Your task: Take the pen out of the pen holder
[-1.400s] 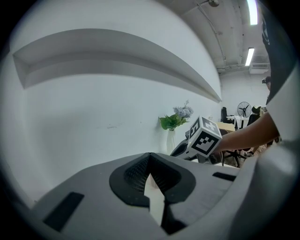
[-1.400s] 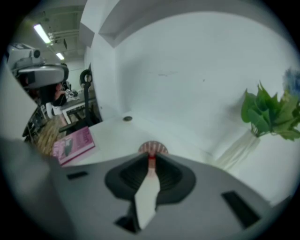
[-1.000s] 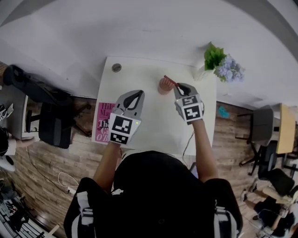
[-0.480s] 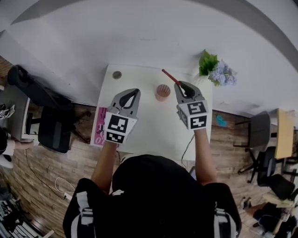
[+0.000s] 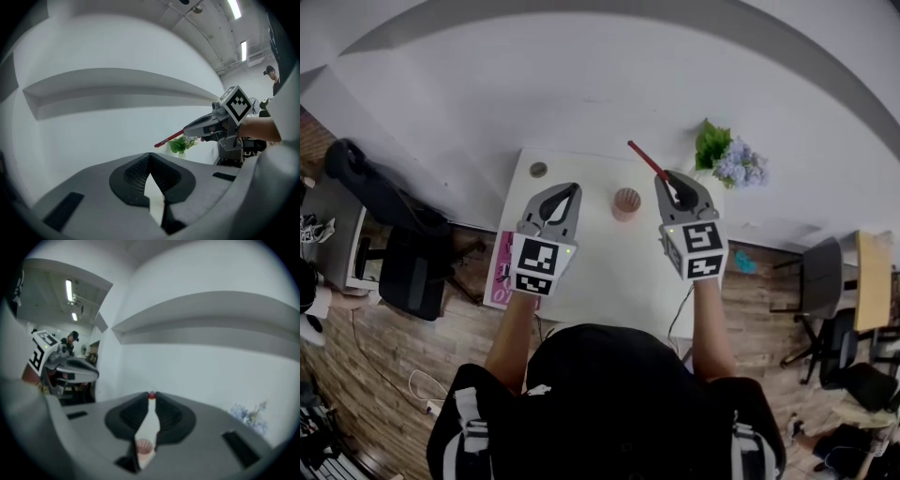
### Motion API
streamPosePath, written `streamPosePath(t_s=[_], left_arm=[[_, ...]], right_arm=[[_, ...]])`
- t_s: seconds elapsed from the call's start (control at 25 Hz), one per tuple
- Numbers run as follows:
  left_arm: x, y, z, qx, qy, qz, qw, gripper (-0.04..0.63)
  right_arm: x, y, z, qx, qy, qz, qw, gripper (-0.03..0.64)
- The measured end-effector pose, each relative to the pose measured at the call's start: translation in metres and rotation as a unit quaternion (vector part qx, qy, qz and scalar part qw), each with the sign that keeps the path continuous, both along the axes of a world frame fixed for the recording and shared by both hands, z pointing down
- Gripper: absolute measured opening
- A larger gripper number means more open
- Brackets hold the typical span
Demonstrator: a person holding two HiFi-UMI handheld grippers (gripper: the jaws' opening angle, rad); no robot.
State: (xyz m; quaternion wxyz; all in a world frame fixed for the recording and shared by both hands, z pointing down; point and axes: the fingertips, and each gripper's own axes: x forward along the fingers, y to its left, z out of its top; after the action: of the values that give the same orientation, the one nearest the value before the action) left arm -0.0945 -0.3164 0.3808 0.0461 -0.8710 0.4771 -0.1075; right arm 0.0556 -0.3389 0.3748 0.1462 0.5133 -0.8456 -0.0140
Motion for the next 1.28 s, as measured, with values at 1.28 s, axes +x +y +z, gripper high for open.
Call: streamPosePath(t_s=[1.28], left_arm=[[0.008,0.014,-0.063,0.064,0.021,0.002,0.9977,0.021]], right_arm=[[-0.01,0.029,-0.059,0.078,-0.041,-0.013,0.996,0.069]])
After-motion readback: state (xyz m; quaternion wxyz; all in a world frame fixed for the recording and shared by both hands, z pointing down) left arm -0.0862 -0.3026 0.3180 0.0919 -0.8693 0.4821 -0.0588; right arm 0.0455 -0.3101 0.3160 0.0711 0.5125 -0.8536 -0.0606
